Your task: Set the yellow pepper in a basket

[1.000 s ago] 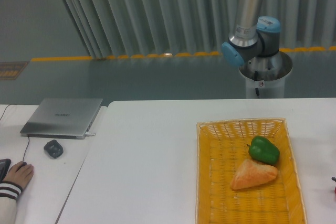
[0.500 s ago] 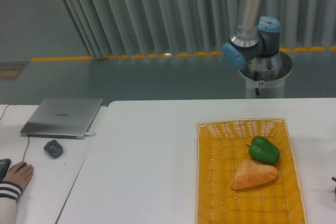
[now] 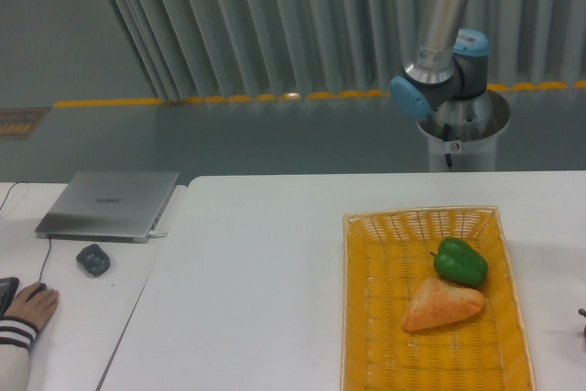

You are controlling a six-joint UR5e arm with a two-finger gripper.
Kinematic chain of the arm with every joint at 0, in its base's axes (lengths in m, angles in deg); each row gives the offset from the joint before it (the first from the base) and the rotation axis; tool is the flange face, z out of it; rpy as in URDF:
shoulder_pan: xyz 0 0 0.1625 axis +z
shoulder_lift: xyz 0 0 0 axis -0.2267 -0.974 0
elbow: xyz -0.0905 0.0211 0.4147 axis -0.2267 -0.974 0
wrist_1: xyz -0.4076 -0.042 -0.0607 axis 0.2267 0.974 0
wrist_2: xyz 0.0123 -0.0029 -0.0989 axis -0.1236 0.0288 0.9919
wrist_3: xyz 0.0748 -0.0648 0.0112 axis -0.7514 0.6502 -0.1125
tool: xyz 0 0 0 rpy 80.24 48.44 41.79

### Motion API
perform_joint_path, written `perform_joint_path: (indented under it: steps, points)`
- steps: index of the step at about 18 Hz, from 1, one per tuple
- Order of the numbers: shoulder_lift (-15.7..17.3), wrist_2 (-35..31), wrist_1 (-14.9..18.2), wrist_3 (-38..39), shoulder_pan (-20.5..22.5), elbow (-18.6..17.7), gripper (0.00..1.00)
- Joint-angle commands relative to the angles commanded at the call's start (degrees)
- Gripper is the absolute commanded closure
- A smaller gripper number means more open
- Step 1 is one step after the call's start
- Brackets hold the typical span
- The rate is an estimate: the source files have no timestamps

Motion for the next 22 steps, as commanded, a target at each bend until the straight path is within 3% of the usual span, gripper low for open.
perform_joint_path:
  steps: [9, 22]
  points:
    - [-2.38, 5.72, -1.59, 10.56, 2.11, 0.71, 0.00]
    - [-4.92, 5.72, -4.75, 12.15, 2.38, 0.01, 0.00]
